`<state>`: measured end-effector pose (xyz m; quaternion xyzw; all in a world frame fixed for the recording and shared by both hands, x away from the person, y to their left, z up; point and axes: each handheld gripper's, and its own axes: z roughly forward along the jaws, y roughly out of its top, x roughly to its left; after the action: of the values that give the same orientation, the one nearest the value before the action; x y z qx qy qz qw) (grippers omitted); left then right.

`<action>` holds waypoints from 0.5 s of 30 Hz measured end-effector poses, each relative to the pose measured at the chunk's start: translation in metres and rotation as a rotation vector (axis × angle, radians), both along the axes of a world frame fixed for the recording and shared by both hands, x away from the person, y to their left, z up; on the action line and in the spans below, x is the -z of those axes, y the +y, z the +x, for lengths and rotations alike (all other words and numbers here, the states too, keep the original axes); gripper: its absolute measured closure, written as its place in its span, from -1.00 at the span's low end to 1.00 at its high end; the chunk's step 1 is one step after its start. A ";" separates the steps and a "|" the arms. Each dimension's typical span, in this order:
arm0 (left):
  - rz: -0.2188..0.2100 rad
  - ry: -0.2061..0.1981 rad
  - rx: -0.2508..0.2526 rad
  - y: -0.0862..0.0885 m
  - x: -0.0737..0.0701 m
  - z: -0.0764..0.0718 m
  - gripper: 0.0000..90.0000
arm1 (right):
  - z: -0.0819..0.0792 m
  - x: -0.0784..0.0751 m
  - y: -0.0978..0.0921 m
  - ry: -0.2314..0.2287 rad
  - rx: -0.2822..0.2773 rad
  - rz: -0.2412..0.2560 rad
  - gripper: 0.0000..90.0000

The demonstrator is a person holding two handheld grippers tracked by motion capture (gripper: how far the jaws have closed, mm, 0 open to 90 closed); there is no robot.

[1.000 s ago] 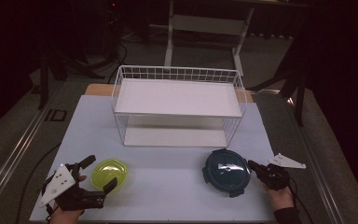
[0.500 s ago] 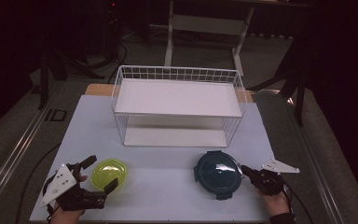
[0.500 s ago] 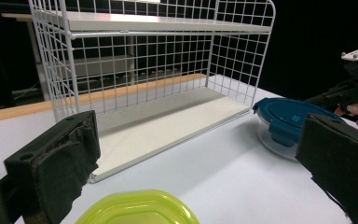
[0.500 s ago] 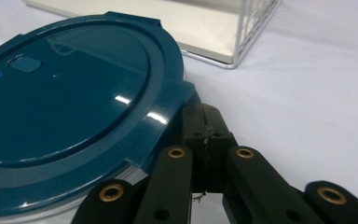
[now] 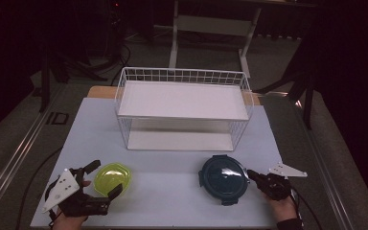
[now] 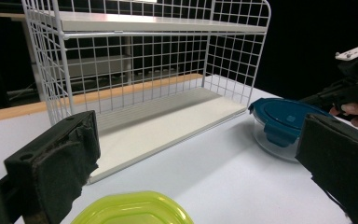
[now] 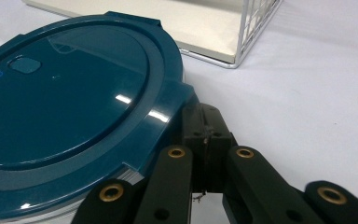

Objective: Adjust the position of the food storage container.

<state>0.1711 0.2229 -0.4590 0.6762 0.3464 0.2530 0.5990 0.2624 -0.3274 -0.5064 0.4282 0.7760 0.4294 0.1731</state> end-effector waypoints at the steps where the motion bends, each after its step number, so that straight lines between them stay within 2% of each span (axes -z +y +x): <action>1: -0.001 0.000 0.000 0.000 0.000 0.000 -1.00 | 0.000 0.000 0.000 0.002 0.000 -0.001 1.00; 9: -0.002 0.004 0.003 -0.002 0.000 0.000 -1.00 | -0.002 0.001 0.001 0.017 -0.008 0.012 1.00; 15: 0.004 0.000 0.004 -0.002 0.000 0.000 -1.00 | -0.005 0.002 0.009 0.029 -0.036 0.016 1.00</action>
<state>0.1712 0.2206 -0.4592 0.6782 0.3445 0.2526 0.5980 0.2577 -0.3185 -0.5080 0.4215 0.7825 0.4327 0.1506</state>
